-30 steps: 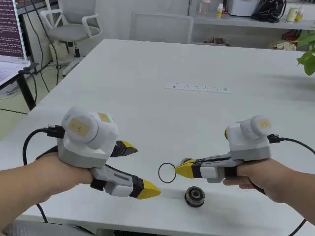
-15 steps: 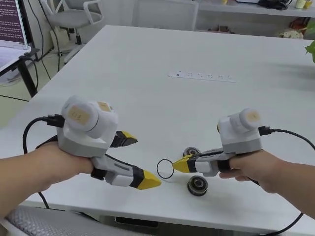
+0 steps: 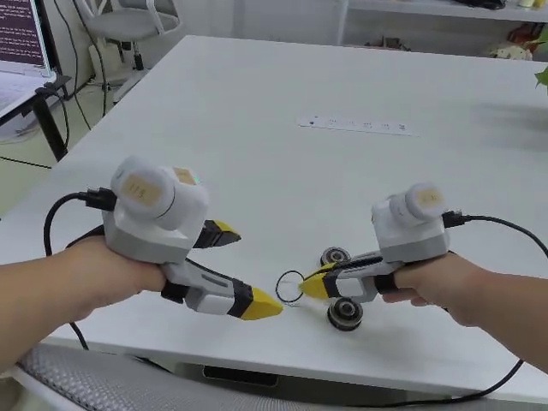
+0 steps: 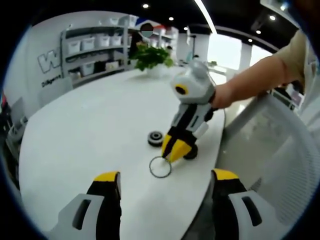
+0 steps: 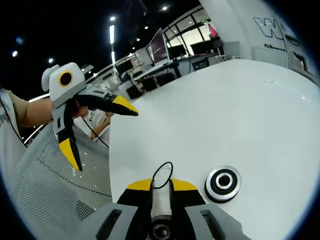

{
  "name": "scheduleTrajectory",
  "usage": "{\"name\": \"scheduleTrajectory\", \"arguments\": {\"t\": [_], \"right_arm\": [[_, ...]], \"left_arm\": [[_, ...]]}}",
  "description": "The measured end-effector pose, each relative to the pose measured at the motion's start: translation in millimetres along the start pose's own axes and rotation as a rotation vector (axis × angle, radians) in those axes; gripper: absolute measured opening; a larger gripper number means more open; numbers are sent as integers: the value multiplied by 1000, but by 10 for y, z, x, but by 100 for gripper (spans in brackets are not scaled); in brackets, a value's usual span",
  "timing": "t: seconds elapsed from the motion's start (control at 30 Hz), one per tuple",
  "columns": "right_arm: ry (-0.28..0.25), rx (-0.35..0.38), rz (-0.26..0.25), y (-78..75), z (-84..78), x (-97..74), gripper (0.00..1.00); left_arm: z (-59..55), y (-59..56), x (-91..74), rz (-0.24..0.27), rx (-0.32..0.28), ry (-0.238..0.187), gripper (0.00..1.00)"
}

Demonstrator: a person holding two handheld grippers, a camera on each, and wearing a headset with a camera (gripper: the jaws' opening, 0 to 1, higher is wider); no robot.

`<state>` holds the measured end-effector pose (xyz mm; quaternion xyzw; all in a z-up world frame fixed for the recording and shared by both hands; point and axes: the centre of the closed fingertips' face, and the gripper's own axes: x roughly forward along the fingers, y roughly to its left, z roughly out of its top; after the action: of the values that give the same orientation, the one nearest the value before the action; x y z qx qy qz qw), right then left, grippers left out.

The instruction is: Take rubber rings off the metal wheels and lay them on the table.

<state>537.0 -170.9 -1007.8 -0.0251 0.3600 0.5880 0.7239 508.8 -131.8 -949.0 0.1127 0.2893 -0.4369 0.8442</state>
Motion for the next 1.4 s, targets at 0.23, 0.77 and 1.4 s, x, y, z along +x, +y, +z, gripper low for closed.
{"name": "scheduleTrajectory", "arguments": {"t": [0.23, 0.77, 1.4], "right_arm": [[-12, -6, -1, 9, 33, -38, 20], [-126, -7, 20, 59, 280, -361, 26], [-172, -37, -28, 40, 191, -772, 30]], "left_arm": [[-23, 1, 1, -1, -4, 11, 75], [74, -27, 55, -24, 30, 30, 75], [262, -158, 363, -105, 73, 28, 72]]}}
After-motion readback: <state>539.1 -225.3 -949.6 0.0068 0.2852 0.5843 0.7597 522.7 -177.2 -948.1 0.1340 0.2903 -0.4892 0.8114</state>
